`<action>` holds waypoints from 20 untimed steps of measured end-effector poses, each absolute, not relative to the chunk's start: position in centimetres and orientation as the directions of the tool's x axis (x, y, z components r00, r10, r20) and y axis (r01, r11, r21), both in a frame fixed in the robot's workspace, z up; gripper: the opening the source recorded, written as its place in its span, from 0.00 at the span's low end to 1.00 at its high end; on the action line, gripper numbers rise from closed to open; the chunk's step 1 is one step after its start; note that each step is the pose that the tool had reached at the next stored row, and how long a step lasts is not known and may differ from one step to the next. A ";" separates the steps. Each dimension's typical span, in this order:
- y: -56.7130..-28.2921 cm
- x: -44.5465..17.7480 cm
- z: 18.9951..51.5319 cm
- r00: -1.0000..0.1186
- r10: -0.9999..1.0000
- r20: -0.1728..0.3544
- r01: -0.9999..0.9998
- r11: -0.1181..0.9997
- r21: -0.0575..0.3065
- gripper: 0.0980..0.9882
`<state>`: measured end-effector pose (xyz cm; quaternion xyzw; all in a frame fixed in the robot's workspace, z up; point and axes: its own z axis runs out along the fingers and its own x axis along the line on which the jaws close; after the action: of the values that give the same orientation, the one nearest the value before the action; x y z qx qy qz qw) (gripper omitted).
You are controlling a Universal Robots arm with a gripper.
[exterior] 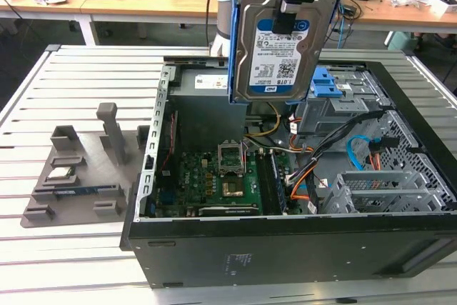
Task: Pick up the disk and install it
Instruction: 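Pick up the disk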
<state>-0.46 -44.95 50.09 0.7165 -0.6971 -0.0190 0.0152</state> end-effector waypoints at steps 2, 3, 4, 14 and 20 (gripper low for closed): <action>-45.7 -0.5 50.1 0.027 -1.000 -0.006 -0.998 -0.028 0.048 0.28; -46.1 -0.5 50.1 0.027 -1.000 -0.006 -0.998 -0.028 0.048 0.28; -46.4 -0.5 50.1 0.027 -1.000 -0.006 -0.998 -0.028 0.048 0.28; -48.1 -0.5 50.1 0.027 -1.000 -0.006 -0.998 -0.028 0.048 0.28; -49.1 -0.5 50.1 0.027 -1.000 -0.006 -0.998 -0.028 0.048 0.28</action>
<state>-0.46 -49.10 50.06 0.7166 -0.6971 -0.0190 0.0153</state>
